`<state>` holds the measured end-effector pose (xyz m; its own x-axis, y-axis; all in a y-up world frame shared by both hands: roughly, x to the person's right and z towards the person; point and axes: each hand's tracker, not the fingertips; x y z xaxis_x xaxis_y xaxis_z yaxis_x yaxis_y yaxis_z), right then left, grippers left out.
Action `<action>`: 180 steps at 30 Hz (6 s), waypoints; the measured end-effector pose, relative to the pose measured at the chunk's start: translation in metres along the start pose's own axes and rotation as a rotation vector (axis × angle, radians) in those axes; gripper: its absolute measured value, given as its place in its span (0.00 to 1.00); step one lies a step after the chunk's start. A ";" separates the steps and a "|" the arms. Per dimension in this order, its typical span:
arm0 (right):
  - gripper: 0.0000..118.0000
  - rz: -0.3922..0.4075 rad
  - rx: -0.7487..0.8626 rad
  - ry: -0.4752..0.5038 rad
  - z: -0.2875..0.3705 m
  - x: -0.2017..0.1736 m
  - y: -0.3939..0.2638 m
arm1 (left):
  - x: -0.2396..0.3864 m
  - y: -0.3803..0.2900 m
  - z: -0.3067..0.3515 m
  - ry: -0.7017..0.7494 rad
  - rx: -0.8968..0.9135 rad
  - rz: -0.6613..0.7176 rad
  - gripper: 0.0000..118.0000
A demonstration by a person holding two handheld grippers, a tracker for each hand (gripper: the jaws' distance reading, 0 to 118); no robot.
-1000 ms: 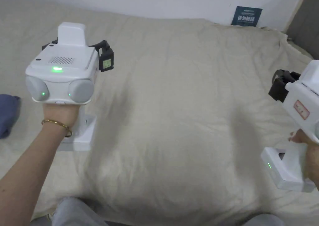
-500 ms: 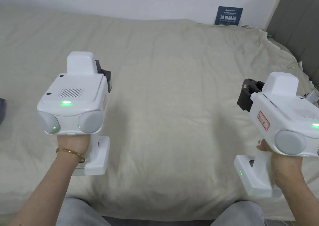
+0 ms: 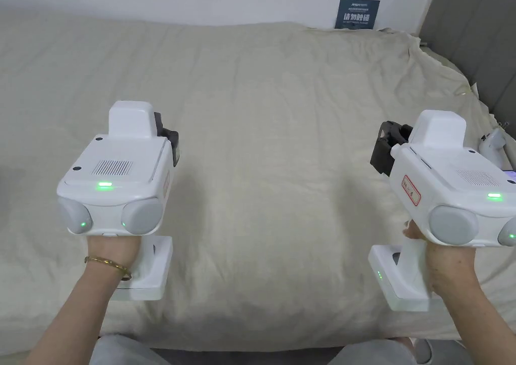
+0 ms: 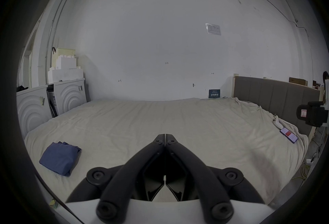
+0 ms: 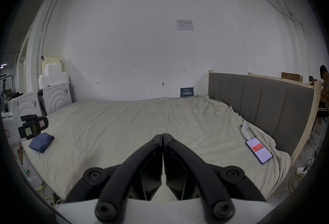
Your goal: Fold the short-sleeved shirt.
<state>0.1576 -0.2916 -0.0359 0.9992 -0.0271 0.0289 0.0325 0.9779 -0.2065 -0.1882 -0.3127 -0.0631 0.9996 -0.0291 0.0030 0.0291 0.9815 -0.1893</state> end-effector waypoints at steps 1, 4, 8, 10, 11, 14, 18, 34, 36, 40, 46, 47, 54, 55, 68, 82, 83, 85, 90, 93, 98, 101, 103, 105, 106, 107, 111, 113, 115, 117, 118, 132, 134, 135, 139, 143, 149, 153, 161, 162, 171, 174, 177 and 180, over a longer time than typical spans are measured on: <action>0.00 0.001 0.001 0.000 0.004 -0.004 0.001 | 0.000 -0.001 -0.001 -0.002 -0.003 -0.001 0.00; 0.00 0.003 0.005 0.007 0.006 -0.006 0.001 | 0.000 -0.004 0.000 -0.003 -0.012 0.012 0.00; 0.00 0.003 0.011 0.009 0.008 -0.008 0.002 | 0.001 -0.005 0.001 -0.002 -0.011 0.008 0.00; 0.00 0.002 0.015 0.008 0.010 -0.010 0.003 | 0.000 -0.005 0.002 0.000 -0.009 0.017 0.00; 0.00 -0.001 0.018 0.010 0.010 -0.011 0.004 | 0.000 -0.004 0.002 -0.001 -0.009 0.024 0.00; 0.00 -0.004 0.023 0.012 0.012 -0.013 0.005 | 0.000 -0.005 0.002 0.002 -0.007 0.020 0.00; 0.00 -0.002 0.022 0.016 0.013 -0.015 0.006 | 0.000 -0.006 0.002 0.002 -0.005 0.021 0.00; 0.00 -0.010 0.023 0.026 0.016 -0.020 0.005 | 0.002 -0.007 0.005 0.000 -0.002 0.018 0.00; 0.00 -0.010 0.022 0.028 0.016 -0.020 0.005 | 0.001 -0.007 0.005 0.002 0.000 0.021 0.00; 0.00 -0.003 0.021 0.033 0.014 -0.020 0.006 | 0.001 -0.007 0.004 0.005 0.002 0.019 0.00; 0.00 0.002 0.024 0.035 0.013 -0.021 0.008 | 0.003 -0.005 0.002 0.003 0.004 0.014 0.00; 0.00 0.003 0.024 0.034 0.013 -0.021 0.008 | 0.003 -0.005 0.002 0.001 0.004 0.014 0.00; 0.00 0.003 0.022 0.033 0.011 -0.019 0.008 | 0.005 -0.005 0.000 -0.002 0.009 0.006 0.00; 0.00 0.005 0.022 0.034 0.011 -0.019 0.008 | 0.005 -0.005 0.000 -0.004 0.009 0.005 0.00; 0.00 0.004 0.022 0.036 0.009 -0.018 0.008 | 0.008 -0.005 -0.001 -0.004 0.011 -0.003 0.00; 0.00 0.004 0.036 0.031 0.013 -0.018 0.012 | 0.009 -0.003 0.000 -0.010 0.020 -0.010 0.00; 0.00 0.002 0.038 0.029 0.013 -0.018 0.012 | 0.010 -0.003 0.000 -0.009 0.020 -0.012 0.00; 0.00 0.001 0.039 0.030 0.014 -0.018 0.012 | 0.010 -0.004 0.000 -0.012 0.019 -0.012 0.00; 0.00 0.006 0.040 0.029 0.015 -0.018 0.012 | 0.010 -0.004 0.000 -0.012 0.022 -0.016 0.00; 0.00 0.009 0.041 0.028 0.016 -0.017 0.013 | 0.010 -0.004 0.001 -0.011 0.022 -0.019 0.00; 0.00 0.014 0.042 0.033 0.017 -0.018 0.012 | 0.011 -0.004 0.001 -0.014 0.018 -0.020 0.00; 0.00 0.017 0.041 0.035 0.018 -0.018 0.012 | 0.010 -0.004 0.002 -0.015 0.018 -0.025 0.00; 0.00 0.015 0.041 0.034 0.018 -0.018 0.012 | 0.010 -0.005 0.001 -0.016 0.016 -0.024 0.00; 0.00 0.012 0.040 0.033 0.018 -0.018 0.012 | 0.010 -0.005 0.001 -0.015 0.016 -0.023 0.00; 0.00 0.012 0.040 0.033 0.018 -0.018 0.012 | 0.010 -0.005 0.001 -0.016 0.016 -0.022 0.00; 0.00 0.012 0.038 0.032 0.018 -0.018 0.012 | 0.011 -0.005 0.001 -0.016 0.015 -0.020 0.00; 0.00 0.013 0.033 0.033 0.017 -0.018 0.011 | 0.011 -0.005 0.000 -0.017 0.012 -0.021 0.00; 0.00 0.013 0.031 0.033 0.017 -0.018 0.010 | 0.011 -0.005 0.000 -0.015 0.017 -0.016 0.00; 0.00 0.010 0.032 0.031 0.017 -0.019 0.010 | 0.010 -0.005 0.001 -0.011 0.022 -0.004 0.07; 0.00 0.008 0.029 0.031 0.018 -0.020 0.011 | 0.009 -0.006 0.001 -0.014 0.018 0.006 0.19; 0.00 0.006 0.024 0.028 0.018 -0.021 0.012 | 0.009 -0.006 0.001 -0.012 0.016 0.009 0.23; 0.98 -0.192 -0.482 0.046 0.023 -0.023 0.000 | 0.014 -0.055 0.022 -0.001 -0.257 0.051 1.00; 0.98 -0.236 -0.533 -0.029 0.036 -0.037 -0.003 | 0.015 -0.074 0.027 -0.002 -0.327 0.051 1.00; 0.98 -0.230 -0.552 -0.029 0.038 -0.041 -0.004 | 0.017 -0.082 0.031 0.004 -0.349 0.037 1.00; 0.98 -0.190 -0.571 -0.004 0.043 -0.045 -0.011 | 0.025 -0.104 0.042 -0.007 -0.384 -0.037 1.00; 0.98 -0.089 -0.558 -0.025 0.052 -0.062 -0.011 | 0.029 -0.108 0.042 -0.017 -0.391 -0.042 1.00; 0.98 -0.180 -0.605 -0.033 0.042 -0.059 -0.014 | 0.029 -0.107 0.036 -0.030 -0.369 -0.007 1.00; 0.98 -0.181 -0.577 -0.039 0.042 -0.060 -0.032 | 0.026 -0.113 0.031 -0.027 -0.393 0.018 1.00; 0.98 -0.182 -0.828 -0.039 -0.010 -0.049 -0.110 | 0.019 -0.119 -0.009 -0.019 -0.499 0.126 1.00; 0.98 -0.217 -0.826 -0.048 -0.019 -0.043 -0.113 | 0.017 -0.118 -0.019 -0.025 -0.502 0.124 1.00; 0.98 -0.008 -0.605 -0.251 -0.162 0.001 -0.093 | 0.006 -0.086 -0.169 0.072 -0.452 0.065 1.00; 0.98 0.048 -0.598 -0.283 -0.221 0.013 -0.095 | -0.001 -0.081 -0.221 0.123 -0.469 0.085 1.00; 0.98 0.034 -0.616 -0.295 -0.264 0.026 -0.098 | -0.003 -0.077 -0.265 0.153 -0.546 0.117 1.00; 0.98 -0.036 -0.606 -0.293 -0.289 0.037 -0.101 | -0.003 -0.078 -0.292 0.171 -0.567 0.133 1.00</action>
<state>0.1975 -0.4509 -0.2970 0.9526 0.0836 0.2925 0.1580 0.6856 -0.7106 -0.1946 -0.4449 -0.3353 0.9786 0.0104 -0.2053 -0.1485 0.7264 -0.6710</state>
